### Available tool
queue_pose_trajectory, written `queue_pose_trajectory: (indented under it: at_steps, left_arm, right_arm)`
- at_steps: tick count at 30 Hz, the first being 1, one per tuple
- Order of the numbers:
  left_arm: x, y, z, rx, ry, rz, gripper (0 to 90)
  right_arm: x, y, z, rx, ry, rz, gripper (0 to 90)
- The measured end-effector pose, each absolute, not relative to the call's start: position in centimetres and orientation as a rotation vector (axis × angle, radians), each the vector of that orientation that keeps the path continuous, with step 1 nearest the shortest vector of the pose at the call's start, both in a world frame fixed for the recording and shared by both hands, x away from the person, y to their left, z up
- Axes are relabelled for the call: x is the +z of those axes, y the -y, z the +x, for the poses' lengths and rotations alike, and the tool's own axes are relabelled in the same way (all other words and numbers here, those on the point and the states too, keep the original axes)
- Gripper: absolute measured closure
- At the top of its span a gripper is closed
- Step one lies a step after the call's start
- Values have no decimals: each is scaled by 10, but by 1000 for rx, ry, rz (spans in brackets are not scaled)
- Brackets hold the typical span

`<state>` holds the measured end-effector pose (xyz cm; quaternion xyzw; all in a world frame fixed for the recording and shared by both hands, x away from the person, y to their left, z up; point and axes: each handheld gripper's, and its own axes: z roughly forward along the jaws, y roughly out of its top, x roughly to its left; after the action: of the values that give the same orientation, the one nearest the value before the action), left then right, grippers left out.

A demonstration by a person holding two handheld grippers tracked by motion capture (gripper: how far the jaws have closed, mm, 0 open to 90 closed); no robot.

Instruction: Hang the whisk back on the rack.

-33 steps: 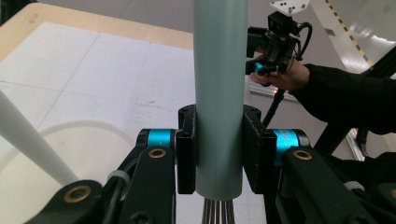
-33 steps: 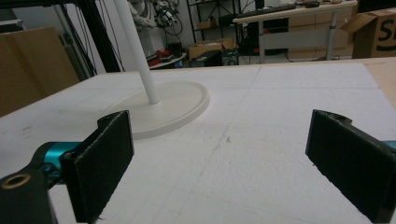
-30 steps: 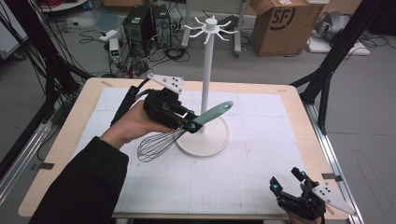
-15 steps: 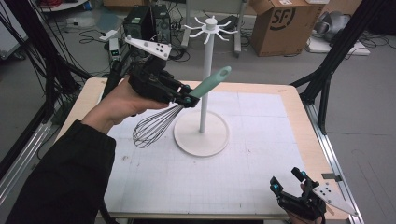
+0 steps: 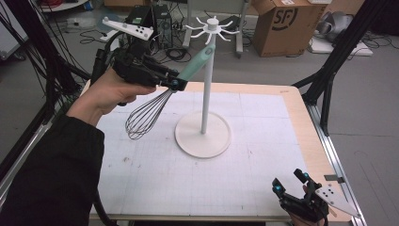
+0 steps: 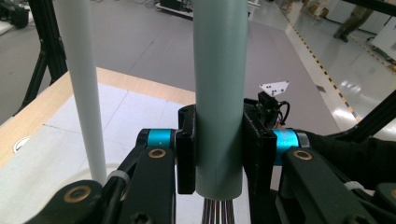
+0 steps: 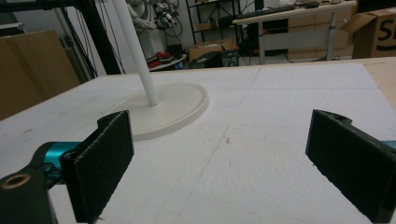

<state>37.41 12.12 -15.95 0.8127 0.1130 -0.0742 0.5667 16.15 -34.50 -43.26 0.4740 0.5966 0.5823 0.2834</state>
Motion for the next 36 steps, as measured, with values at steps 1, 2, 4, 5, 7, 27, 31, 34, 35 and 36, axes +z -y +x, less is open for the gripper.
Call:
queue_pose_trajectory:
  at_steps: [1, 2, 4, 5, 7, 27, 31, 34, 35, 36]
  left_arm:
    - [-159, -122, 375, -172, -263, 1910, 698]
    - [-160, -123, 376, -172, -270, 1901, 698]
    - [-160, -125, 379, -172, -267, 1901, 698]
    - [-161, -125, 380, -174, -281, 1895, 698]
    - [-162, -125, 382, -179, -284, 1892, 698]
    - [-178, -110, 409, -194, -301, 1862, 697]
    - [-181, -104, 410, -195, -292, 1869, 696]
    - [-184, -102, 410, -189, -285, 1860, 695]
    - [-184, -102, 410, -186, -284, 1860, 695]
    - [-185, -101, 410, -186, -286, 1855, 695]
  right_arm:
    - [-433, 345, 161, 1559, -1595, 1273, 66]
    - [-432, 345, 161, 1561, -1594, 1274, 66]
    - [-433, 345, 161, 1560, -1594, 1273, 66]
    - [-433, 345, 161, 1558, -1595, 1271, 66]
    - [-433, 345, 161, 1560, -1594, 1271, 66]
    - [-432, 348, 160, 1559, -1586, 1264, 66]
    - [-433, 348, 159, 1559, -1586, 1272, 66]
    - [-432, 349, 159, 1560, -1585, 1268, 66]
    - [-432, 349, 159, 1560, -1582, 1266, 66]
    - [-432, 349, 158, 1562, -1581, 1270, 66]
